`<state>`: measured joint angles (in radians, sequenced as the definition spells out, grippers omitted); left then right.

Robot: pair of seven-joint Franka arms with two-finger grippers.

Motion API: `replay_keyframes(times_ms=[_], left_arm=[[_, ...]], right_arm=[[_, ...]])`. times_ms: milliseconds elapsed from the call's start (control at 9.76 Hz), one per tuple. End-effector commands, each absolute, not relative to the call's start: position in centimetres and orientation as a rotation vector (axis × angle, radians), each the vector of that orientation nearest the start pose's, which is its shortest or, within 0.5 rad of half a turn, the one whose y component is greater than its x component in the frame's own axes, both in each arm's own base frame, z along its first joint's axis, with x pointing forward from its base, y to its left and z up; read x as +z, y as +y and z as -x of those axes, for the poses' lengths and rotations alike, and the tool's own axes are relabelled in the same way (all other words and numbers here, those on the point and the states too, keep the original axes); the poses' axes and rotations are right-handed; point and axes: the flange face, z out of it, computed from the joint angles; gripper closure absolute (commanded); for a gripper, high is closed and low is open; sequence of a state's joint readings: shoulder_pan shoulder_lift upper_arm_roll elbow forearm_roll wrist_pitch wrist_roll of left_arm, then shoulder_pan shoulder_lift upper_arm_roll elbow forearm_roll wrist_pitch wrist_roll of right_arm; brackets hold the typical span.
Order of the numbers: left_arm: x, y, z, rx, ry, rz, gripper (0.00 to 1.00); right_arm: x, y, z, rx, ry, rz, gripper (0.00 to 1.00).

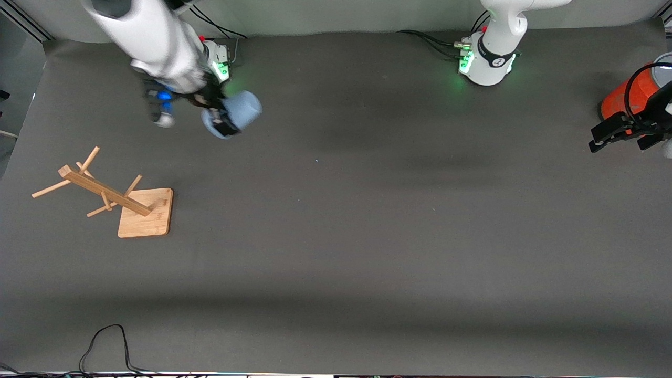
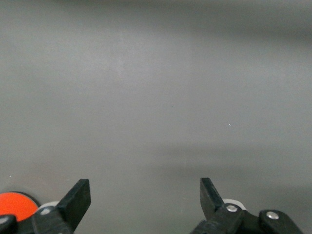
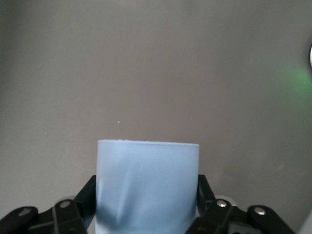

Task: Rotate and upright cup with both arms
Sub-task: 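Lift the blue cup off the mug tree toward the table center, then lower the blue cup onto the table and open the right gripper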

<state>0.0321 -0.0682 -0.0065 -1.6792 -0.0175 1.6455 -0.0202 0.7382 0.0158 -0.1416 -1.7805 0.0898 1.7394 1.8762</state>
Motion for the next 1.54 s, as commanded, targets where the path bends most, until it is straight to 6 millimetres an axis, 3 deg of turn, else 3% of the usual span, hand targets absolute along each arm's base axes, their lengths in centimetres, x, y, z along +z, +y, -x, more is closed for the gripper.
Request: replay_keyframes(times_ms=[0, 205, 410, 717, 922, 1127, 1434], left_arm=[[61.6, 1.3, -53.7, -0.071, -0.086, 3.167, 0.0], [61.6, 1.2, -53.8, -0.073, -0.083, 3.166, 0.0], [61.5, 1.3, -53.8, -0.075, -0.086, 3.166, 0.0], [61.3, 1.2, -53.9, -0.078, -0.083, 3.165, 0.0], [61.1, 1.1, -53.9, -0.075, -0.081, 3.165, 0.0], [61.1, 1.2, -53.9, -0.075, -0.081, 3.163, 0.0], [61.0, 0.7, -53.9, -0.07, -0.074, 3.164, 0.0]], right_arm=[[49.7, 40.3, -48.9, 0.117, 2.069, 2.427, 0.45], [45.3, 46.4, -48.5, 0.065, 2.165, 2.374, 0.45], [40.2, 52.1, -46.8, 0.011, 2.23, 2.347, 0.45], [33.0, 58.4, -44.3, -0.105, 2.31, 2.303, 0.45], [28.4, 60.8, -42.7, -0.156, 2.329, 2.303, 0.45], [23.9, 61.9, -41.3, -0.247, 2.359, 2.275, 0.45], [20.6, 62.1, -40.5, -0.273, 2.361, 2.298, 0.44]])
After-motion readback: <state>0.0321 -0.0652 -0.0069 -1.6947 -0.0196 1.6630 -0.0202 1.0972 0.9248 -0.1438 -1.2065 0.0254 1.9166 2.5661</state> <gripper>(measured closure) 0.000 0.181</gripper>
